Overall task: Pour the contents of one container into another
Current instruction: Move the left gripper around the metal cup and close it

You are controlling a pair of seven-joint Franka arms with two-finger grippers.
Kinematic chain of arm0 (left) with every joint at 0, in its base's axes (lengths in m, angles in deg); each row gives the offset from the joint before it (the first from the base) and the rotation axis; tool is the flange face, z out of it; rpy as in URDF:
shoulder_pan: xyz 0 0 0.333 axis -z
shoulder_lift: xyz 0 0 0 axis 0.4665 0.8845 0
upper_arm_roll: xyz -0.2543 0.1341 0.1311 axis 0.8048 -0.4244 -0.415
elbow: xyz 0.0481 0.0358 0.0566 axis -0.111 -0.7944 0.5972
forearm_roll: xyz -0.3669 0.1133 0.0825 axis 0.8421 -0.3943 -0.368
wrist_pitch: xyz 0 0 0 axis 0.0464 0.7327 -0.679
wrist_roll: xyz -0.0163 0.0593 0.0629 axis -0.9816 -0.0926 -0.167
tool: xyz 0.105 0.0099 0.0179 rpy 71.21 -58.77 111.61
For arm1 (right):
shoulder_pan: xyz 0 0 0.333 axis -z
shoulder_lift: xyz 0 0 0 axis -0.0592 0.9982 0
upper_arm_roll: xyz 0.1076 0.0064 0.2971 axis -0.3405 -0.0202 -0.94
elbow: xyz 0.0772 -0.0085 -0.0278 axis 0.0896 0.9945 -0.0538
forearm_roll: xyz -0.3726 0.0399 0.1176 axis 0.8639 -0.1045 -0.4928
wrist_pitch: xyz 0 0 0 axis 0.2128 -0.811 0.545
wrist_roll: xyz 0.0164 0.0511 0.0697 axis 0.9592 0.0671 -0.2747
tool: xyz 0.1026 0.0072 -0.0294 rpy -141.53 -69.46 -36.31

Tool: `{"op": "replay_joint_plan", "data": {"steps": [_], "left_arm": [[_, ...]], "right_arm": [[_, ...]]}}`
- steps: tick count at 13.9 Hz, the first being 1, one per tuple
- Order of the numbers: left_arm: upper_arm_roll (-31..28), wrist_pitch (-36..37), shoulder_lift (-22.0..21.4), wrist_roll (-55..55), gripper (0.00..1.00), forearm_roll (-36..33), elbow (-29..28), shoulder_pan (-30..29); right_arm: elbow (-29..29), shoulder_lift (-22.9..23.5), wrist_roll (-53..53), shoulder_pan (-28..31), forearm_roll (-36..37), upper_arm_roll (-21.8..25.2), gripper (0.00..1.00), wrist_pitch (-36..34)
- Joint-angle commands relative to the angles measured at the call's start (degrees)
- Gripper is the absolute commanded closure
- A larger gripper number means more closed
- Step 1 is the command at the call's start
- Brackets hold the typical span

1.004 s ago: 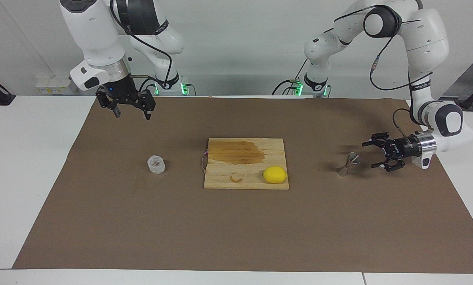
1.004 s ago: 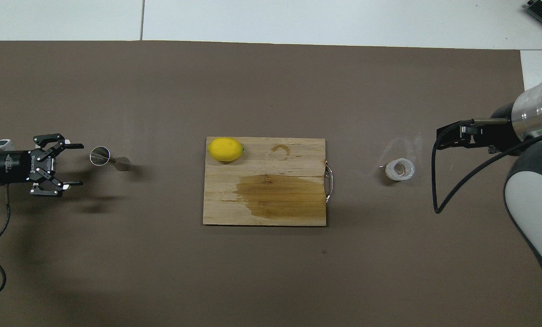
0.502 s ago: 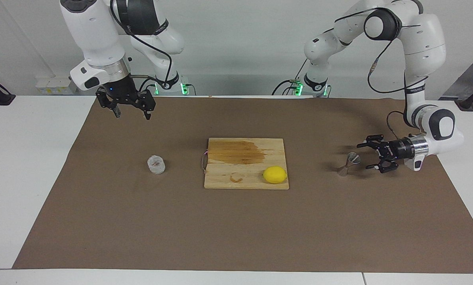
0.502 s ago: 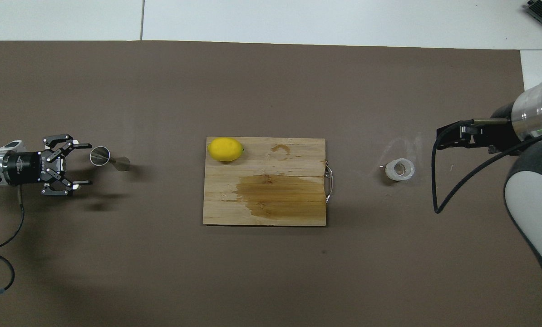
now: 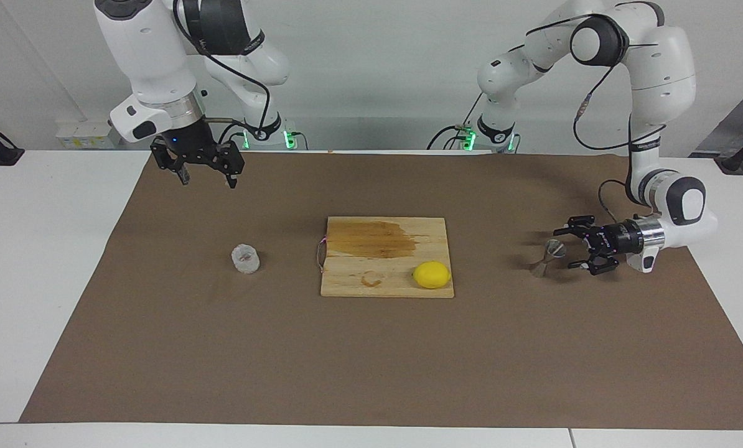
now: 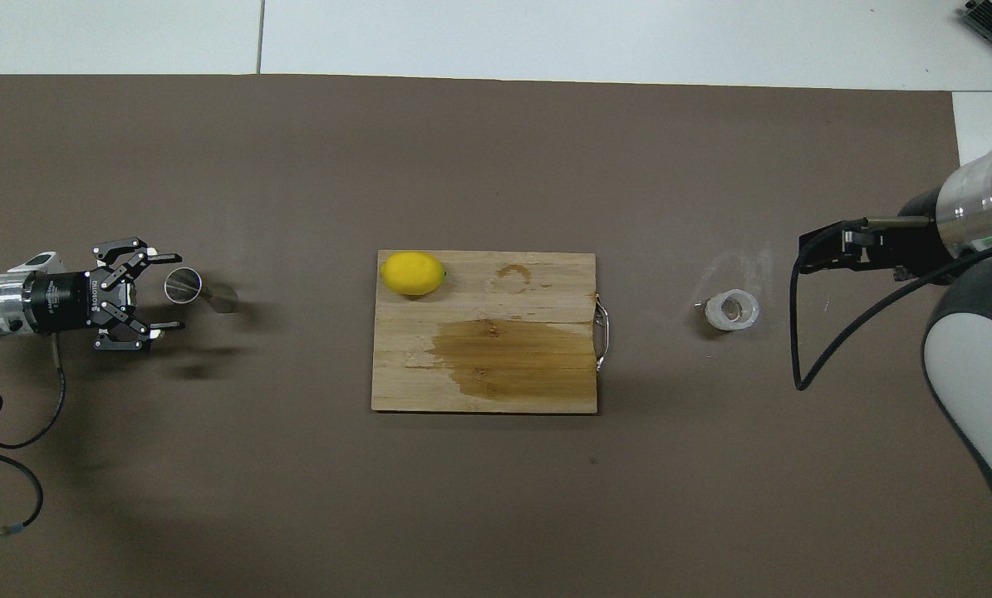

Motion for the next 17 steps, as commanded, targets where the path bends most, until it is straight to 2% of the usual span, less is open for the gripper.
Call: {"op": "replay_joint_plan", "data": {"steps": [1,15,17], "left_arm": [[-0.6,-1.4,-0.2,-1.3,0.0,2.4,-1.5,1.2],[-0.5,-1.4,-0.2,-2.5,0.0,4.5,-2.8,2.0],[-0.5,-1.4,-0.2,-2.6,0.03,4.8,-2.8,2.0]], "right_arm": [[0.1,-0.4,0.1,0.5,-0.1,-0.3,0.0,-0.4],[0.1,-0.4,0.1,0.5,-0.1,-0.3,0.0,-0.4],[0.1,-0.4,0.1,0.5,-0.1,-0.3,0.0,-0.4]]}}
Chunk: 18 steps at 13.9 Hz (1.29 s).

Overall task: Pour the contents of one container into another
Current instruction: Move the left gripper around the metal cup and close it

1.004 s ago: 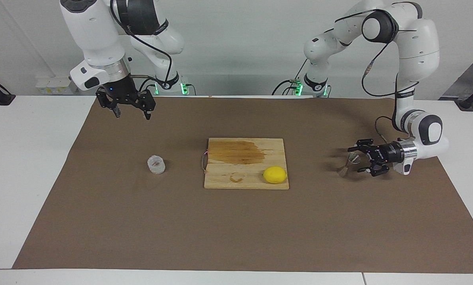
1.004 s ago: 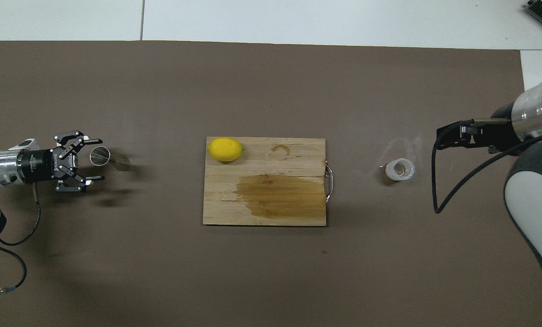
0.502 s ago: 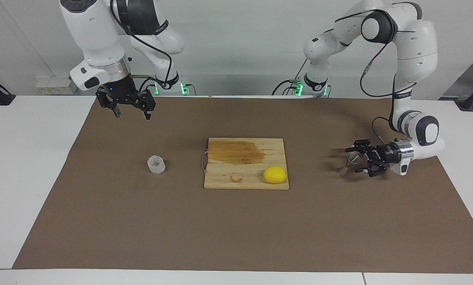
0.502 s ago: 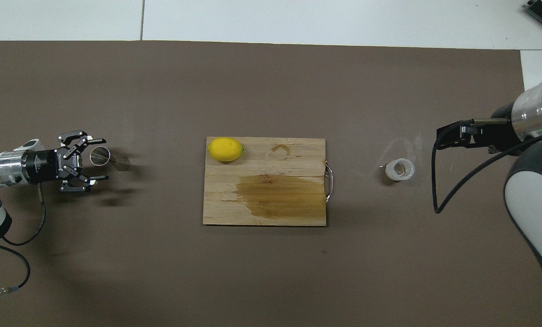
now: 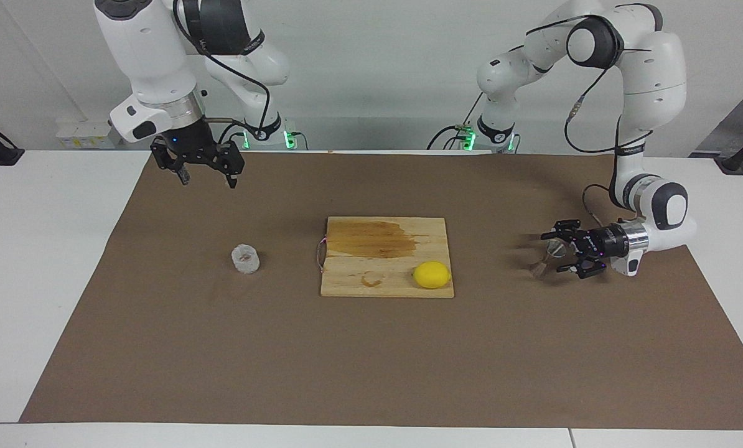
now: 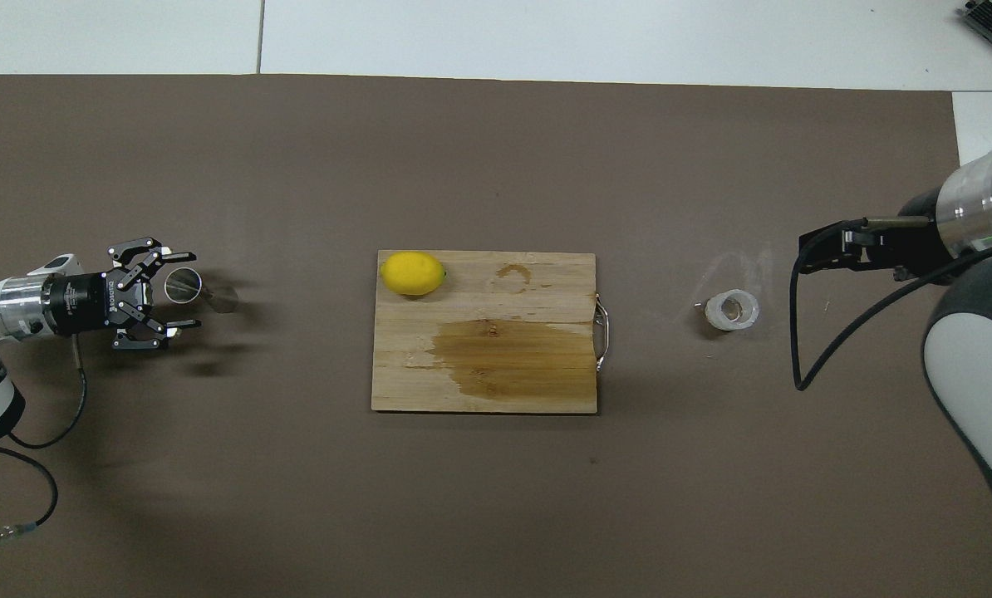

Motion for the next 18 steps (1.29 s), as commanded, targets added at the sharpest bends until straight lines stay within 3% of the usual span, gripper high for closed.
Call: {"op": "replay_joint_plan", "data": {"steps": [1,6,8,11,16,18], "left_arm": [[-0.5,-1.0,-0.4,-1.1,0.06,1.6,-1.5,0.8],[-0.5,-1.0,-0.4,-1.4,0.24,1.7,-1.7,0.7],[-0.5,-0.9,-0.4,-1.4,0.43,1.9,-1.9,0.7],[-0.5,-0.9,-0.4,-1.4,0.55,2.3,-1.9,0.6],[-0.5,-0.6,-0.2,-1.4,1.0,3.7,-1.9,0.4],[-0.4,-0.6,-0.7,-0.5,1.0,5.0,-1.8,0.8]], "right_arm": [[0.1,-0.4,0.1,0.5,-0.1,-0.3,0.0,-0.4],[0.1,-0.4,0.1,0.5,-0.1,-0.3,0.0,-0.4],[0.1,-0.4,0.1,0.5,-0.1,-0.3,0.0,-0.4],[0.1,-0.4,0.1,0.5,-0.1,-0.3,0.0,-0.4],[0.1,-0.4,0.1,0.5,-0.1,-0.3,0.0,-0.4],[0.1,-0.4,0.1,0.5,-0.1,-0.3,0.0,-0.4]]}}
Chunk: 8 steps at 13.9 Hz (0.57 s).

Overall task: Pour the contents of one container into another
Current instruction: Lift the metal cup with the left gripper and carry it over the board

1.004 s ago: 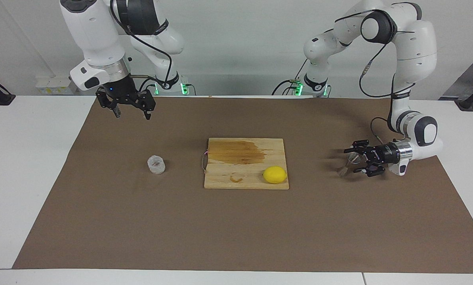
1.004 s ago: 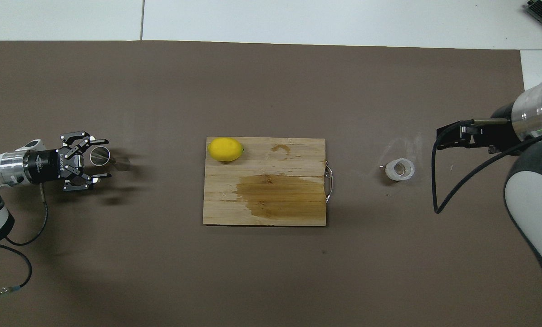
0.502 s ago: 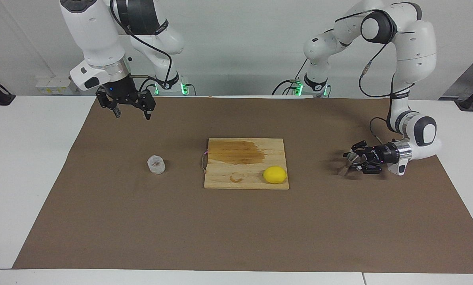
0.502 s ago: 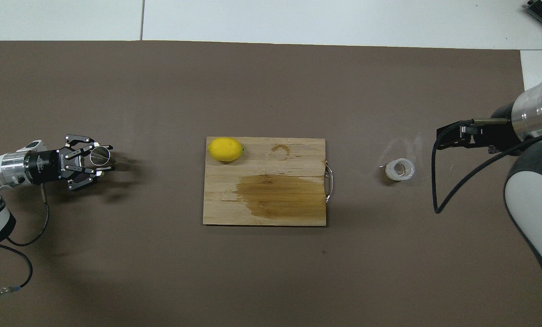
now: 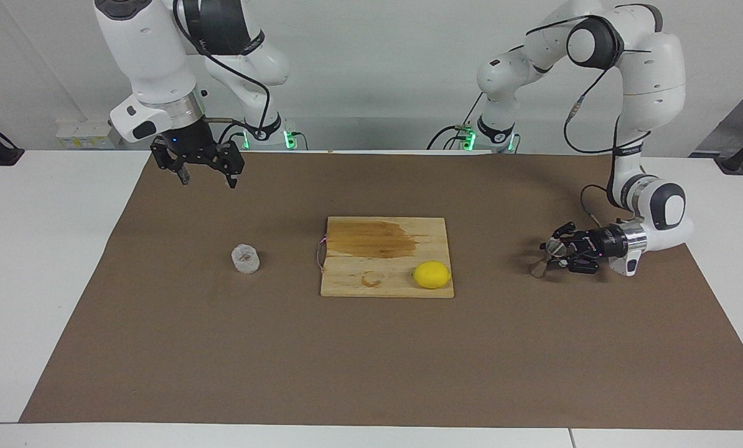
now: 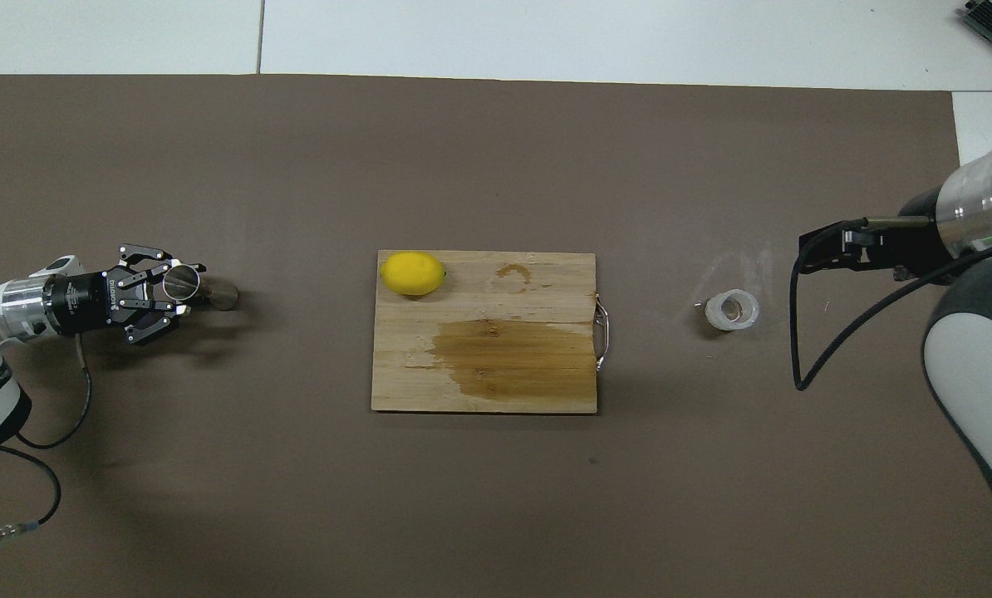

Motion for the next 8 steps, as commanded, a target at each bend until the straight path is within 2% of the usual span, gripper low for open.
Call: {"op": "replay_joint_plan", "data": {"steps": [1,5,8], "left_arm": [[-0.3,-0.5,-0.8,0.0,1.0,2.6,-1.1,1.1],[1.7,-2.3,-3.0,6.7,1.0,5.1,-0.3,1.4],[2.2,-4.1,-5.6,9.8,1.0,7.3,-0.5,3.9]], "right_arm": [[0.1,-0.4,0.1,0.5,-0.1,-0.3,0.0,-0.4],[0.1,-0.4,0.1,0.5,-0.1,-0.3,0.0,-0.4],[0.1,-0.4,0.1,0.5,-0.1,-0.3,0.0,-0.4]]}}
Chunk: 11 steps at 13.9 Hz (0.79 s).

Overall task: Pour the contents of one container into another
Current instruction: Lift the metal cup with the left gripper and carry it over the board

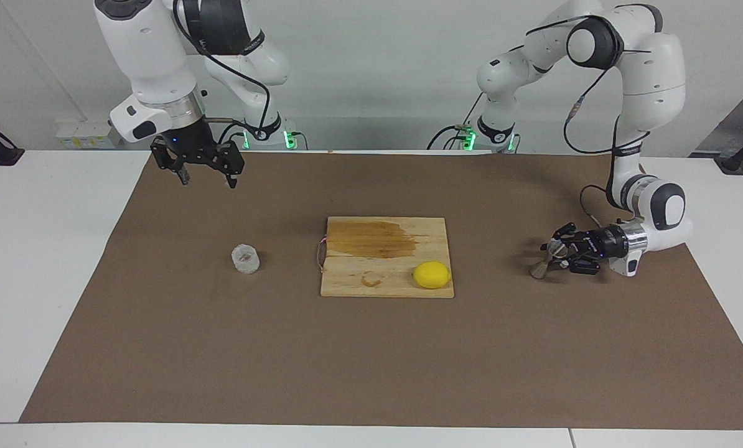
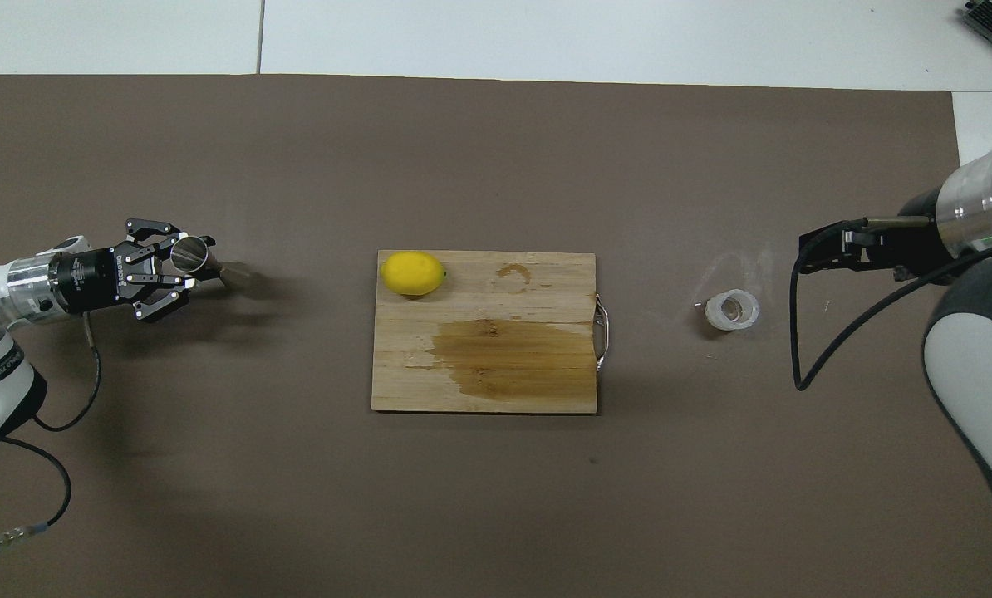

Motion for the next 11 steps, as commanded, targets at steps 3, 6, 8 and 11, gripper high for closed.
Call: {"op": "replay_joint_plan", "data": {"steps": [3,6,8,11], "left_arm": [[0.8,-2.0,-4.7,5.6,1.0,4.6,-1.7,2.5],[0.8,-5.3,-7.1,7.3,1.0,6.2,-2.4,6.4],[0.8,-8.0,-9.0,8.2,1.0,7.9,-3.2,10.2],[0.8,-11.8,-11.7,8.1,1.0,13.5,-7.3,14.8]], "right_arm": [[0.1,-0.4,0.1,0.5,-0.1,-0.3,0.0,-0.4],[0.1,-0.4,0.1,0.5,-0.1,-0.3,0.0,-0.4],[0.1,-0.4,0.1,0.5,-0.1,-0.3,0.0,-0.4],[0.1,-0.4,0.1,0.5,-0.1,-0.3,0.0,-0.4]]}}
